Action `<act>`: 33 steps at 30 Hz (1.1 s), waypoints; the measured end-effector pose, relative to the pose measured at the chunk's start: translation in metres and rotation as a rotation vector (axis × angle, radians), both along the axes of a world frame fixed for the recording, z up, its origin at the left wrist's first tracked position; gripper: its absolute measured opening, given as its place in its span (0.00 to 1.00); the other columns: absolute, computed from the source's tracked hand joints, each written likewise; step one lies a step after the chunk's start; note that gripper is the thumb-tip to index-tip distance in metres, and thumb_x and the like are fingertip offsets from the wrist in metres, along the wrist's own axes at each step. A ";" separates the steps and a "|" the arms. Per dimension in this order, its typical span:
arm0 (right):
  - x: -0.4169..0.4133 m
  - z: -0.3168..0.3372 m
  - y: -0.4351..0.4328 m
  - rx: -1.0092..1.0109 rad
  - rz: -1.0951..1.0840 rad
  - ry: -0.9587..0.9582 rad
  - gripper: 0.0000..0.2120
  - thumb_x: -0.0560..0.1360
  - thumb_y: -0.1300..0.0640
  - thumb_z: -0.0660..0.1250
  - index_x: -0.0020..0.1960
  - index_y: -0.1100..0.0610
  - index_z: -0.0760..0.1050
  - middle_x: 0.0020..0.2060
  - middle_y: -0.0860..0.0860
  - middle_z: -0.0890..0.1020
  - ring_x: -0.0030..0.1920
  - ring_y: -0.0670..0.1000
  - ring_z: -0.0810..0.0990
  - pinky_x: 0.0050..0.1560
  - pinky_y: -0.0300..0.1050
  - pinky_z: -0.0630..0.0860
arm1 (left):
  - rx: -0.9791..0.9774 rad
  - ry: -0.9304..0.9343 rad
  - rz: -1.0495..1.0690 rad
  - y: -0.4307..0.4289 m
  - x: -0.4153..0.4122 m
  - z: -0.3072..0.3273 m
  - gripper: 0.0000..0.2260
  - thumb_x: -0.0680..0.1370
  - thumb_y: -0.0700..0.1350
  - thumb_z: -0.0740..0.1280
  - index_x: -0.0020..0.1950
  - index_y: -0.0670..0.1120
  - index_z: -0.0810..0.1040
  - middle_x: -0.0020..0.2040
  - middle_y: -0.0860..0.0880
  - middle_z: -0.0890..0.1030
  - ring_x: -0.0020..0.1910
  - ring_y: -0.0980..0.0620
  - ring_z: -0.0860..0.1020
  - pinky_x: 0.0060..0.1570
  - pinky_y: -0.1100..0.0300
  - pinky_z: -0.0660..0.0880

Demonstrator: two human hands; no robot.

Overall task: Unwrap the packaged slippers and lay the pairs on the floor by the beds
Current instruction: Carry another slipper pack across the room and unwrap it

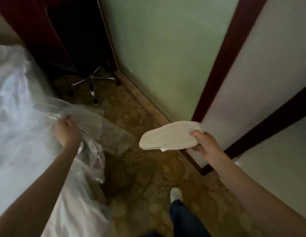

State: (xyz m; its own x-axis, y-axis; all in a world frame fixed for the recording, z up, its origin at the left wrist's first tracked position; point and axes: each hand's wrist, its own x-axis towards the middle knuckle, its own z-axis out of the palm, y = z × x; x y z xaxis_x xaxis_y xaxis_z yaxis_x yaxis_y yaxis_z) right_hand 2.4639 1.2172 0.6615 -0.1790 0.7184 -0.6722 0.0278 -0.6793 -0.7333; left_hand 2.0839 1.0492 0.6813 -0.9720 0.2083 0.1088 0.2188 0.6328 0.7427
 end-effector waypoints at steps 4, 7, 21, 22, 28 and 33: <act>-0.038 0.000 0.048 0.082 0.186 -0.060 0.26 0.70 0.57 0.71 0.65 0.61 0.68 0.56 0.58 0.79 0.53 0.54 0.80 0.37 0.46 0.79 | -0.204 0.162 -0.306 0.024 0.015 0.001 0.16 0.81 0.40 0.53 0.69 0.40 0.66 0.52 0.35 0.79 0.48 0.35 0.79 0.48 0.42 0.76; -0.067 0.004 0.072 0.081 0.245 -0.027 0.25 0.72 0.59 0.70 0.65 0.60 0.66 0.57 0.58 0.77 0.52 0.54 0.79 0.36 0.47 0.79 | -0.388 0.257 -0.561 0.043 0.038 -0.006 0.28 0.79 0.33 0.57 0.76 0.35 0.48 0.32 0.42 0.77 0.21 0.50 0.72 0.21 0.56 0.72; -0.229 -0.017 0.152 -0.198 0.257 0.045 0.05 0.74 0.58 0.64 0.42 0.59 0.75 0.32 0.58 0.81 0.25 0.52 0.80 0.20 0.34 0.71 | -0.676 0.118 -0.625 0.081 -0.063 -0.041 0.15 0.78 0.40 0.59 0.63 0.47 0.74 0.58 0.45 0.74 0.51 0.44 0.80 0.49 0.52 0.79; -0.245 -0.018 0.160 -0.214 0.256 0.049 0.07 0.74 0.58 0.62 0.40 0.60 0.73 0.26 0.57 0.80 0.20 0.51 0.77 0.19 0.32 0.68 | -0.654 0.057 -0.633 0.086 -0.079 -0.044 0.13 0.77 0.43 0.60 0.60 0.47 0.76 0.54 0.47 0.73 0.51 0.45 0.79 0.49 0.55 0.77; -0.342 -0.023 0.216 -0.289 0.322 -0.049 0.10 0.75 0.56 0.56 0.39 0.60 0.71 0.21 0.54 0.72 0.16 0.47 0.68 0.16 0.31 0.61 | -0.224 -0.335 -0.759 0.114 -0.177 -0.052 0.14 0.72 0.51 0.72 0.56 0.56 0.76 0.49 0.53 0.79 0.47 0.58 0.79 0.47 0.64 0.76; -0.418 -0.020 0.246 -0.328 0.438 -0.056 0.19 0.78 0.50 0.52 0.42 0.61 0.75 0.23 0.56 0.77 0.21 0.53 0.76 0.19 0.34 0.68 | -0.106 -0.360 -0.729 0.138 -0.248 -0.054 0.06 0.72 0.55 0.71 0.46 0.63 0.76 0.42 0.55 0.80 0.40 0.62 0.78 0.41 0.64 0.72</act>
State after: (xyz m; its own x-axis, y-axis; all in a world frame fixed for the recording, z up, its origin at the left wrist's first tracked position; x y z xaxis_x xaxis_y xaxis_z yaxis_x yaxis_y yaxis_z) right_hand 2.0457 1.4629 0.6411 -0.3715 0.3358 -0.8656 0.3922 -0.7883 -0.4741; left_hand 1.8358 1.1871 0.6277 -0.5601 0.7928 -0.2404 0.3617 0.4950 0.7900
